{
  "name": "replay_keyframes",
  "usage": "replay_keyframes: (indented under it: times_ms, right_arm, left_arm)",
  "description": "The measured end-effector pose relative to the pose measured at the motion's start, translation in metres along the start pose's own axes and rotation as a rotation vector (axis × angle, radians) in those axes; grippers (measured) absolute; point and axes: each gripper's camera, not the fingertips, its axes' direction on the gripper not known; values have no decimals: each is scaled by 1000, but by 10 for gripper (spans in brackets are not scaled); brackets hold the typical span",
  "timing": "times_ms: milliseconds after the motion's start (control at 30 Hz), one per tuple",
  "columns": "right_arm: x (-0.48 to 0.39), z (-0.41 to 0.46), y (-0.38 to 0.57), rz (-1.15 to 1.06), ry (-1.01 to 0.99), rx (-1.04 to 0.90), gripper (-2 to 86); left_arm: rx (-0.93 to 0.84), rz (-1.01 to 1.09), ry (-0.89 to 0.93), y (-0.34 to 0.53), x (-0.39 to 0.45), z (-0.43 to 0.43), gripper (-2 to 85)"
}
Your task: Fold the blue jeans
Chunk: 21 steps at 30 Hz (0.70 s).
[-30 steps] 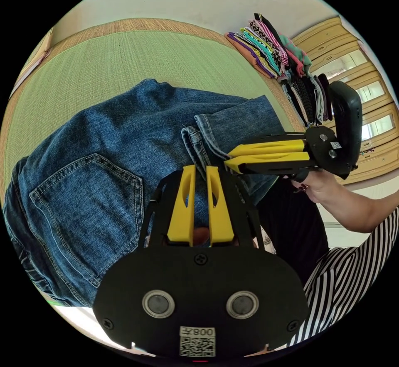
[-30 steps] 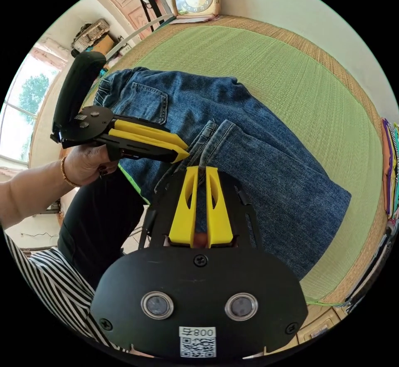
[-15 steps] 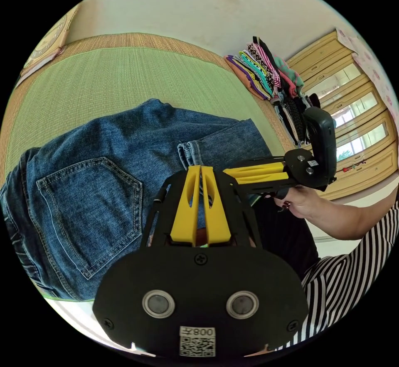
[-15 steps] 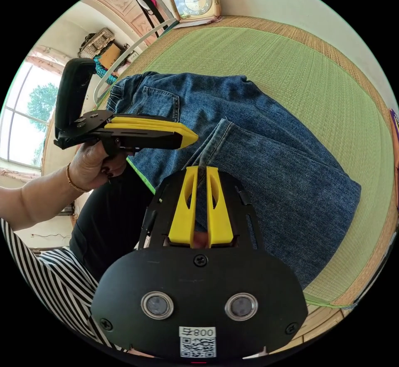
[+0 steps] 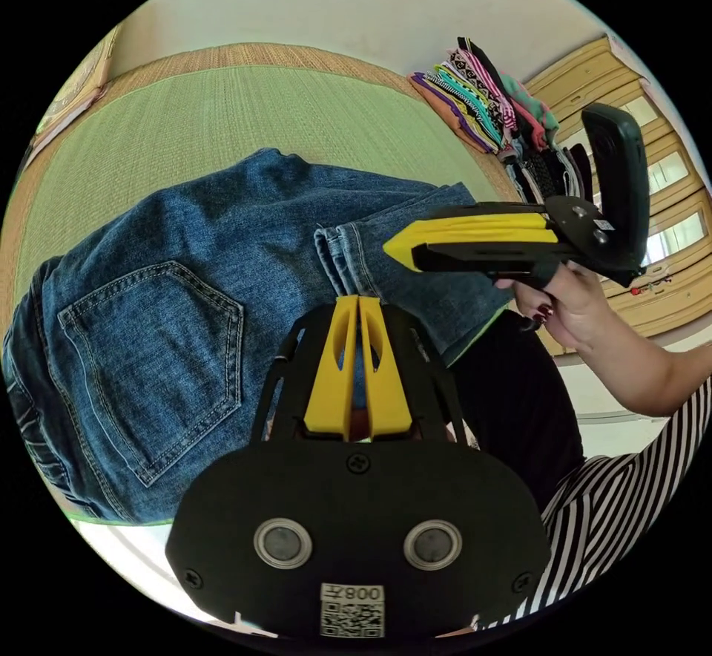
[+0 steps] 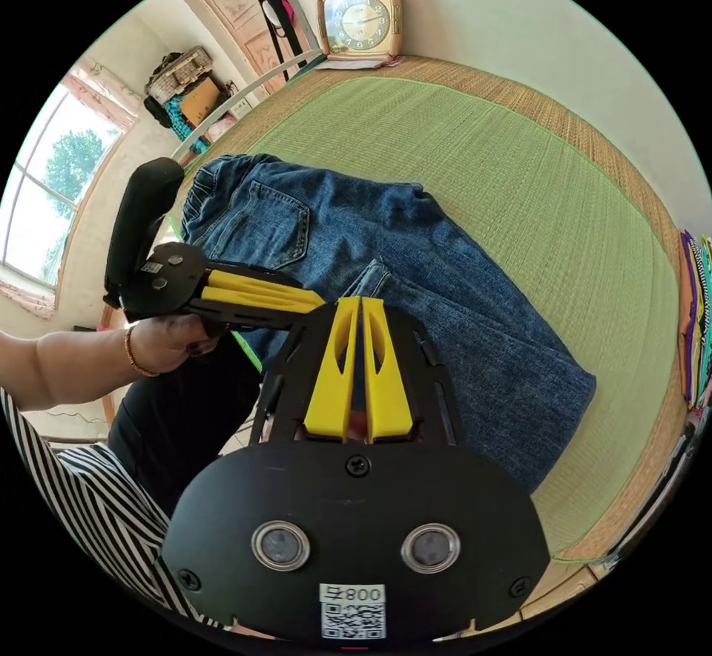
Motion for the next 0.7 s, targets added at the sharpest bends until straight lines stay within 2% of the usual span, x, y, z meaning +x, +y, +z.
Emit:
replay_keyframes:
  times_ms: [100,200,300,500,600,700]
  right_arm:
    - [5,16,-16,-13,44,-41,3]
    - [3,40,-24,-44,117,-116,2]
    - [1,40,-21,-64,138,-89,1]
    - [16,32,-24,-37,63,-115,2]
    - [25,9,-18,-6,15,-46,2]
    - [28,-15,1,8,-71,4,2]
  left_arm:
    - [16,48,29,11,17,-8,1]
    - [-68,91,-39,19,29,7,1]
    - [-72,82,-53,24,29,12,1]
    - [-14,72,-32,30,40,-10,2]
    - [32,111,-3,39,56,-24,2]
    - [-7,153,-52,45,70,-19,2]
